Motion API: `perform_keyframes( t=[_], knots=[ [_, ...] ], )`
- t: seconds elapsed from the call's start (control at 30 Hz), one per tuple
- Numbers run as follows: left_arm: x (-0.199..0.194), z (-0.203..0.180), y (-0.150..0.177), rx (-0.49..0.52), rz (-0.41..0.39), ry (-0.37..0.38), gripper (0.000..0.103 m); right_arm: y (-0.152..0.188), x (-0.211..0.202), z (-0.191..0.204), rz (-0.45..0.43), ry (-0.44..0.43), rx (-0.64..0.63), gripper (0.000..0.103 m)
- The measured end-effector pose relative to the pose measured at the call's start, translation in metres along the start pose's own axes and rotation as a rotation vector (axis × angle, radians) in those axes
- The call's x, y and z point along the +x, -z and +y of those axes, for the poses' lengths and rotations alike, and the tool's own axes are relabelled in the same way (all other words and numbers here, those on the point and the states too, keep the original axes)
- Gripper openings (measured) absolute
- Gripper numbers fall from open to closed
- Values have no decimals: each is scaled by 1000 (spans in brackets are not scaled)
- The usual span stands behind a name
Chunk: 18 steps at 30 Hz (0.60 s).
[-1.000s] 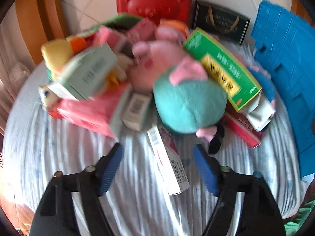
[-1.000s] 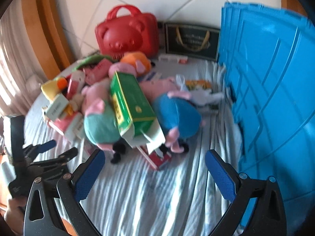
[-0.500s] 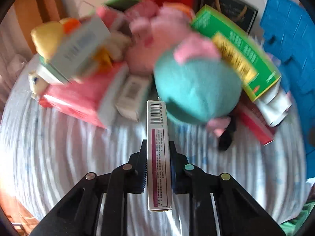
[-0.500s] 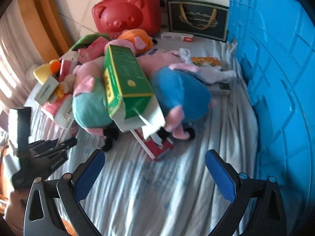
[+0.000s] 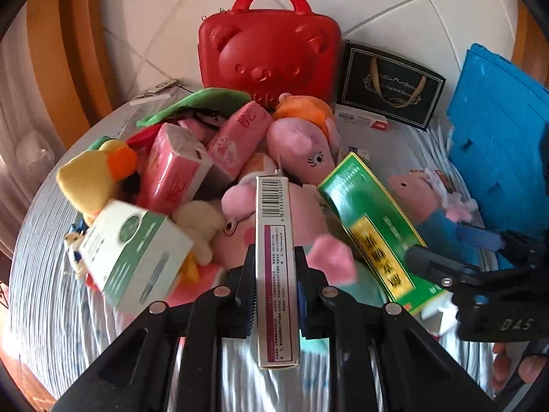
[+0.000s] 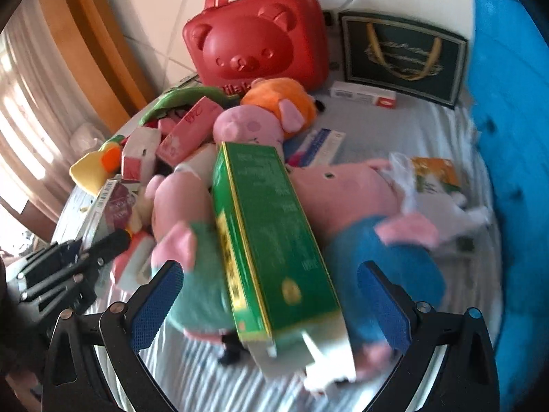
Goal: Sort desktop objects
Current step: 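Grasp a slim white-red medicine box with the left tool while the right tool grasps the green box, then carry the slim box and green box into the blue crate and release both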
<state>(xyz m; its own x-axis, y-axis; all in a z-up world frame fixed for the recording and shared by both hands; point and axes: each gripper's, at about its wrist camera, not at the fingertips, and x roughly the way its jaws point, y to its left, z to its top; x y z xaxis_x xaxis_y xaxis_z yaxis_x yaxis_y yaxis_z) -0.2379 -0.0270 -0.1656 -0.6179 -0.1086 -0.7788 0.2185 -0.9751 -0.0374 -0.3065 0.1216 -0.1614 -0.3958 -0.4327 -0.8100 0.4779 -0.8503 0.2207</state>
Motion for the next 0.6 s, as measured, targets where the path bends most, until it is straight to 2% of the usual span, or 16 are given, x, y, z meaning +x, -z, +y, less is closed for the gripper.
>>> perform_keyframes(
  t=[0.07,0.13,0.2,0.27,0.3,0.37,0.6],
  knots=[
    [6,1,-6,0,6,-8,18,-8,13,3,19,0,-12,103],
    [13,1,-9,2,18,-14,18,-14,27,7,43,11,-32,96],
    [18,2,-11,1,26,-14,18,-16,39,10,73,21,-46,72],
    [21,4,-12,-2,32,-12,18,-17,44,11,81,19,-54,70],
    [20,4,-12,-5,30,-6,18,-17,41,13,71,20,-64,63],
    [18,4,-14,-3,26,0,18,-17,31,17,45,28,-79,57],
    [-18,-7,-22,21,-35,33,18,-18,-18,32,-71,45,-105,54]
  ],
)
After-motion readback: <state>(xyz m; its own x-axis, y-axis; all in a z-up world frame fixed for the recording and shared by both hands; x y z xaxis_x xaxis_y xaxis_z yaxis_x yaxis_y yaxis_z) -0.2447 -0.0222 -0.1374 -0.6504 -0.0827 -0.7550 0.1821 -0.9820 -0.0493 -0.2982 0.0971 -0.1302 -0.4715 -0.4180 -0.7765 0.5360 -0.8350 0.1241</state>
